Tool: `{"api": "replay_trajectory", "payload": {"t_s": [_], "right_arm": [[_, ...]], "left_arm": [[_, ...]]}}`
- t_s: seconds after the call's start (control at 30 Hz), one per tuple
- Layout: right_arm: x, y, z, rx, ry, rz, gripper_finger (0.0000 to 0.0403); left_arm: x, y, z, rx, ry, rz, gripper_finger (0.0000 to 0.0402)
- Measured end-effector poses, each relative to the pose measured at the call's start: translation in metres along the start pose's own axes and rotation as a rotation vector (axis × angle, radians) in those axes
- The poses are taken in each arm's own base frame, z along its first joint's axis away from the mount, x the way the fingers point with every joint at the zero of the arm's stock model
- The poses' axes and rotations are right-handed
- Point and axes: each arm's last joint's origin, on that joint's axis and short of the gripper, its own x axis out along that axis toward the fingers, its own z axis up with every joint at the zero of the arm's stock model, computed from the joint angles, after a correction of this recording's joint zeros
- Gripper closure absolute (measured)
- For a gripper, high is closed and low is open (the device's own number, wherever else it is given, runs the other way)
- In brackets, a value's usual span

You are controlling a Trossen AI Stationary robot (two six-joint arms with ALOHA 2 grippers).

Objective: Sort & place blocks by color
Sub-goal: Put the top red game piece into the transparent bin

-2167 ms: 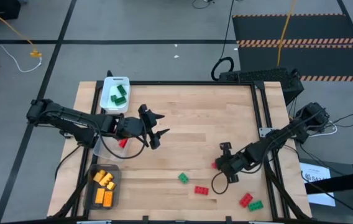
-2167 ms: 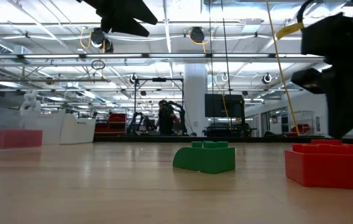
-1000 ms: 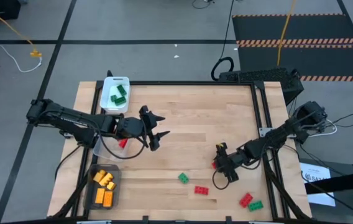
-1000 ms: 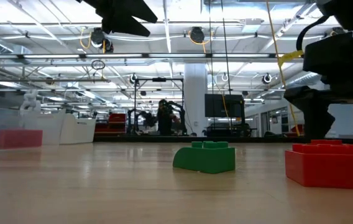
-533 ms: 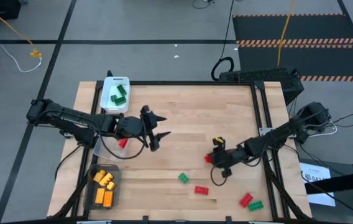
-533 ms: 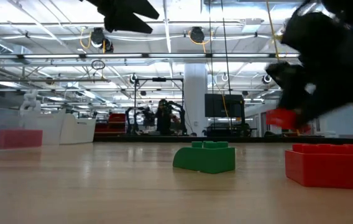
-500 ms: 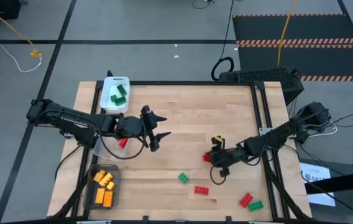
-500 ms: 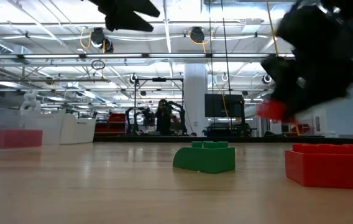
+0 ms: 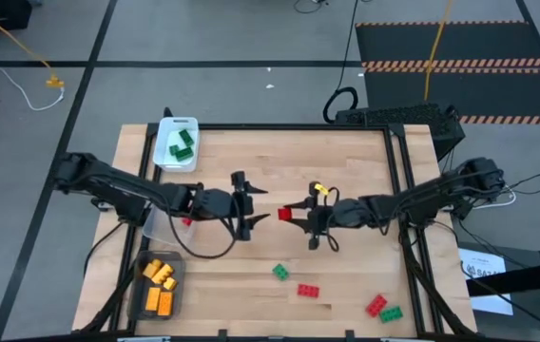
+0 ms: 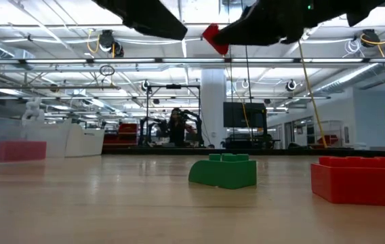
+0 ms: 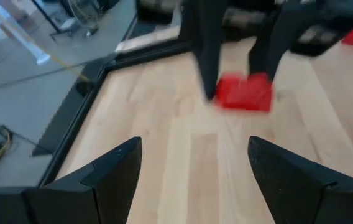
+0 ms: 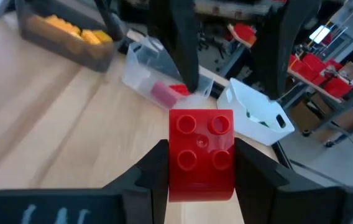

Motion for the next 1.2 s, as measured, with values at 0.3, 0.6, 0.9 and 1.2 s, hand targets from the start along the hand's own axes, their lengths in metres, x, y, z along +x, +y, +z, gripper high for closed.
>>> {"api": "replay_trajectory", "payload": {"t_s": [0.3,0.6,0.9,1.2], "right_arm": [[0.007,-0.004,-0.004,-0.029,0.012,-0.025,0.0282],[0.007,-0.006,-0.003,-0.024,-0.001,-0.034,0.0282],[0.007,-0.006,0.001,-0.010,-0.043,-0.010,0.0282],[0.007,-0.007,0.002,0.001,-0.065,-0.008,0.0262]], "left_arm": [[0.023,-0.014,-0.002,0.007,-0.074,-0.109,0.0110],[0.025,-0.012,-0.002,-0.019,-0.086,-0.102,0.0110],[0.026,-0.010,-0.002,-0.026,-0.077,-0.026,0.0119],[0.025,-0.009,-0.002,-0.005,-0.080,-0.014,0.0263]]}}
